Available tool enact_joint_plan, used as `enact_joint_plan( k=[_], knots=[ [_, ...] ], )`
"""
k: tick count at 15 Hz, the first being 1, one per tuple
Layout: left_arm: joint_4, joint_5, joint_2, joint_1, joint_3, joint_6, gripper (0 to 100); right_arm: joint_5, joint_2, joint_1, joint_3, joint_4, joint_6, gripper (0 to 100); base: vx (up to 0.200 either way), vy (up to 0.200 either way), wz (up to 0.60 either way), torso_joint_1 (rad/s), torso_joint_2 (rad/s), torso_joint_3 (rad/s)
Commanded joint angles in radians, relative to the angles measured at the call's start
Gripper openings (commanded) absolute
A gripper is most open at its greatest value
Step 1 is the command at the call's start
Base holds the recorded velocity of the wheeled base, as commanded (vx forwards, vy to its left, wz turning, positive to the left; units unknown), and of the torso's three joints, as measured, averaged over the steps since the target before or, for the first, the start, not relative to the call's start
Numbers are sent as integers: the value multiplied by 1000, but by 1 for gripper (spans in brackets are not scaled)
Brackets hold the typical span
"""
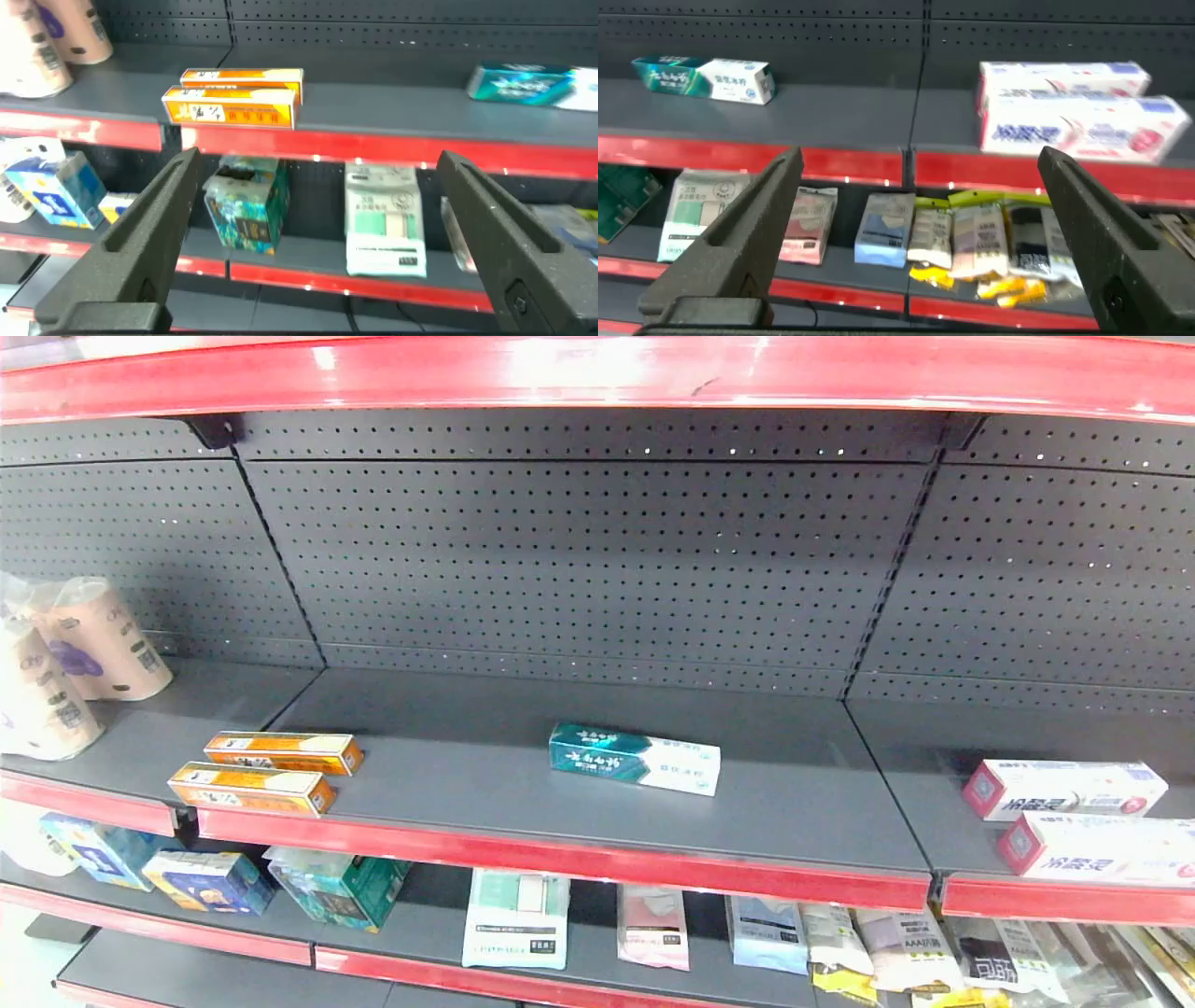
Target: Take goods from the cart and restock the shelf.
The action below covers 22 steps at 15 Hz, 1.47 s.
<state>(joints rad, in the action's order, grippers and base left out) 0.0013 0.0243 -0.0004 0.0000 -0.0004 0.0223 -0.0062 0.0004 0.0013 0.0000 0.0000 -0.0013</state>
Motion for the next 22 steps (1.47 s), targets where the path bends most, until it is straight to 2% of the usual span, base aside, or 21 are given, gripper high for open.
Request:
enact_joint_plan(
  k=[1, 20, 22],
  knots=[
    [0, 0, 0, 0, 0, -1, 100, 0, 1, 0, 0, 0, 0, 100, 0, 0, 0, 0, 0, 0],
    [0, 2, 0, 0, 0, -1, 100, 2, 1, 0, 0, 0, 0, 100, 0, 0, -600, 5, 3, 2],
    [0, 2, 0, 0, 0, -1, 100, 2, 1, 0, 0, 0, 0, 100, 0, 0, 0, 0, 0, 0]
  ],
)
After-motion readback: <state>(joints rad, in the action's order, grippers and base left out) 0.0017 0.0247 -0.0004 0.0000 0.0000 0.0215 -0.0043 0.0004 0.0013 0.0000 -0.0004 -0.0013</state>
